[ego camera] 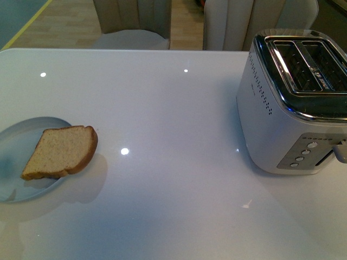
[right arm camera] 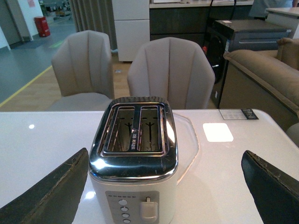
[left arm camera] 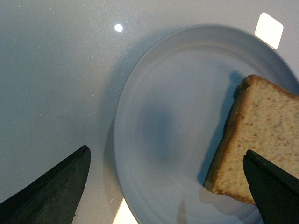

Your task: Left arm holds plate, right arm toasts bread

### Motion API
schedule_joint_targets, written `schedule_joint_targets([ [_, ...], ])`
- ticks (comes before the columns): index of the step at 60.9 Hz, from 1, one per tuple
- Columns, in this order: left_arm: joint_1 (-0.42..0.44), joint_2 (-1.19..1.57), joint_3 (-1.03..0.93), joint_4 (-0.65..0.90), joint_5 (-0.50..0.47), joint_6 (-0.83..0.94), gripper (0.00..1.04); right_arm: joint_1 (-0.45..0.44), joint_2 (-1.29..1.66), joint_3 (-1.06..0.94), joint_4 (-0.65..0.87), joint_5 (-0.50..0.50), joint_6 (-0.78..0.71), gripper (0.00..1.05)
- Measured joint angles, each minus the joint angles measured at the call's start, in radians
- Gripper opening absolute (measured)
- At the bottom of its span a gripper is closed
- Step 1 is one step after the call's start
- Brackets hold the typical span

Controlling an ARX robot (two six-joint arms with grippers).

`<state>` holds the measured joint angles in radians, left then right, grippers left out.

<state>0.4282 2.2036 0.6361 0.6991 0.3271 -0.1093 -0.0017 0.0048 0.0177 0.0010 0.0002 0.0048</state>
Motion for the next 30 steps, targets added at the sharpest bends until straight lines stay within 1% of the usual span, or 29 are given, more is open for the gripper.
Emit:
schedule_joint_targets([
  [14, -0.012, 0.124, 0.043, 0.028, -0.033, -0.009, 0.98, 0.0, 0.0, 0.0, 0.0, 0.0, 0.0, 0.96],
  [30, -0.036, 0.163, 0.092, 0.027, -0.056, -0.013, 0.98, 0.0, 0.0, 0.0, 0.0, 0.0, 0.0, 0.96],
])
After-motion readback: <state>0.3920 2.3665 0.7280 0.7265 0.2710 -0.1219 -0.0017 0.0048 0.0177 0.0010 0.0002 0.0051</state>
